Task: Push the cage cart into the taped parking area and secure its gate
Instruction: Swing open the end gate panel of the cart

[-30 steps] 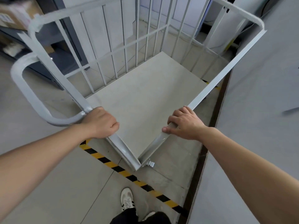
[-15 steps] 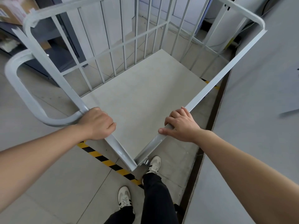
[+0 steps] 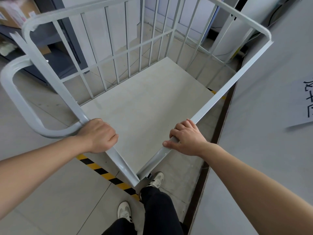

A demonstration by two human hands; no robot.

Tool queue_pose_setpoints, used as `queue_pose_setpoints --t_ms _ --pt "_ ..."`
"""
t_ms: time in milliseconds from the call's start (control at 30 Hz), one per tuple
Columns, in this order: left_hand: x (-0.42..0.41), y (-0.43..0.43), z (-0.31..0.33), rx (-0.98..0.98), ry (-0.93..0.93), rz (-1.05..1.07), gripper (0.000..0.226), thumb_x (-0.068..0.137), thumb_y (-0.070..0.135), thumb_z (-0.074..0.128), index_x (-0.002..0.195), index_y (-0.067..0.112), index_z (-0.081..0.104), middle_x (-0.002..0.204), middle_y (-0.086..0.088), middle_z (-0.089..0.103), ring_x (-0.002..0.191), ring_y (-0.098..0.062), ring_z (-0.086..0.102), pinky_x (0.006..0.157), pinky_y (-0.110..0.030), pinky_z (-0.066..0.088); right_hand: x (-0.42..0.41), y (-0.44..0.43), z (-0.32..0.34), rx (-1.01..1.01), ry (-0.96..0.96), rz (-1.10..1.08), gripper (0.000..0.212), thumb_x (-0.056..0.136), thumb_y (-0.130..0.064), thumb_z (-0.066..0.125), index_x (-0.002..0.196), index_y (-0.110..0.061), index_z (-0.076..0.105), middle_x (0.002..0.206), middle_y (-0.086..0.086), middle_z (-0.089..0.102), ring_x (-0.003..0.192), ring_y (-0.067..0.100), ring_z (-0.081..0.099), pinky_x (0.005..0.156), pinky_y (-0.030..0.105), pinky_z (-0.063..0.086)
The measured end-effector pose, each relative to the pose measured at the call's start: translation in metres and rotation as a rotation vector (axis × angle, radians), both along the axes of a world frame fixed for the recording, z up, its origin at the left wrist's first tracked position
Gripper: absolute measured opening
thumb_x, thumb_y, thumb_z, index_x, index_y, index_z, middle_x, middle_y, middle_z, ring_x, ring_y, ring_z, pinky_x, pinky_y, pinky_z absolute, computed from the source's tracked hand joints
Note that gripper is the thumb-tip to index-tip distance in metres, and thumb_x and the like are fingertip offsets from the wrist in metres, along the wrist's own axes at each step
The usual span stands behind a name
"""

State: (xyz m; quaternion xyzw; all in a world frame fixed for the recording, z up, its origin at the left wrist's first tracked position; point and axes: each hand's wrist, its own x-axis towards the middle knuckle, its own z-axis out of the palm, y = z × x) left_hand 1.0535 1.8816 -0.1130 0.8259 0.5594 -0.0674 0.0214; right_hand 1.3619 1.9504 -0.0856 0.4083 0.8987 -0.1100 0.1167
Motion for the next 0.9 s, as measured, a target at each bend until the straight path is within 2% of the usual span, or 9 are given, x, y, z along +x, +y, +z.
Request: queue_pose_setpoints --t_ms 67,167,267,400,533,667,900 --pt "-0.001 0.0 0.0 -0.011 -0.017 0.008 0.059 0.076 0.044 -0.002 0.057 0.015 0.046 0.061 -0.002 0.058 0.057 -0.019 0.046 0.075 -0.032 0.041 -0.001 0.001 0.0 -0.002 -0.004 -0.002 0.084 0.069 -0.082 0.01 0.104 -0.025 0.062 0.106 0.0 0.055 0.12 0.024 0.035 0.113 0.039 0.004" --pt "0.001 0.001 0.003 -0.024 0.005 0.013 0.059 0.078 0.043 -0.001 0.059 0.015 0.047 0.064 -0.002 0.059 0.059 -0.019 0.048 0.079 -0.032 0.042 -0.001 0.003 0.001 -0.009 -0.001 -0.008 0.08 0.071 -0.084 0.017 0.102 -0.025 0.062 0.102 -0.001 0.053 0.118 0.023 0.035 0.113 0.037 0.005" --pt "0.003 0.003 0.004 -0.053 0.037 0.018 0.053 0.084 0.039 0.009 0.061 0.014 0.049 0.068 -0.003 0.061 0.068 -0.023 0.056 0.085 -0.034 0.042 -0.002 0.005 0.001 -0.004 0.016 -0.007 0.089 0.064 -0.088 0.01 0.101 -0.026 0.062 0.098 -0.003 0.05 0.116 0.022 0.036 0.111 0.036 0.006" --pt "0.002 0.003 0.006 -0.078 0.067 0.02 0.051 0.087 0.036 0.014 0.061 0.014 0.052 0.067 -0.003 0.059 0.066 -0.022 0.053 0.086 -0.036 0.042 -0.003 0.003 0.001 -0.031 -0.015 -0.018 0.098 0.058 -0.092 0.001 0.101 -0.028 0.061 0.1 -0.004 0.049 0.119 0.022 0.035 0.113 0.038 0.007" --pt "0.002 0.002 0.005 -0.074 0.099 0.028 0.048 0.09 0.034 0.017 0.059 0.014 0.048 0.064 -0.003 0.058 0.064 -0.022 0.052 0.082 -0.035 0.041 -0.005 0.002 0.005 -0.053 -0.025 -0.034 0.088 0.062 -0.089 0.013 0.102 -0.028 0.061 0.105 -0.003 0.051 0.121 0.021 0.033 0.113 0.037 0.007" --pt "0.003 0.002 0.005 -0.086 0.123 0.036 0.046 0.095 0.03 0.025 0.059 0.015 0.05 0.065 -0.002 0.06 0.071 -0.023 0.057 0.083 -0.037 0.04 -0.007 0.002 0.008 -0.066 -0.048 -0.05 0.087 0.062 -0.085 0.01 0.102 -0.028 0.061 0.106 -0.003 0.051 0.12 0.02 0.032 0.112 0.035 0.008" --pt "0.007 0.0 0.011 -0.118 0.136 0.063 0.047 0.097 0.03 0.023 0.062 0.015 0.05 0.067 -0.002 0.058 0.074 -0.023 0.056 0.082 -0.037 0.038 -0.004 0.003 0.004 -0.061 -0.049 -0.046 0.095 0.057 -0.089 0.001 0.101 -0.03 0.06 0.098 -0.008 0.043 0.12 0.018 0.03 0.114 0.036 0.004"
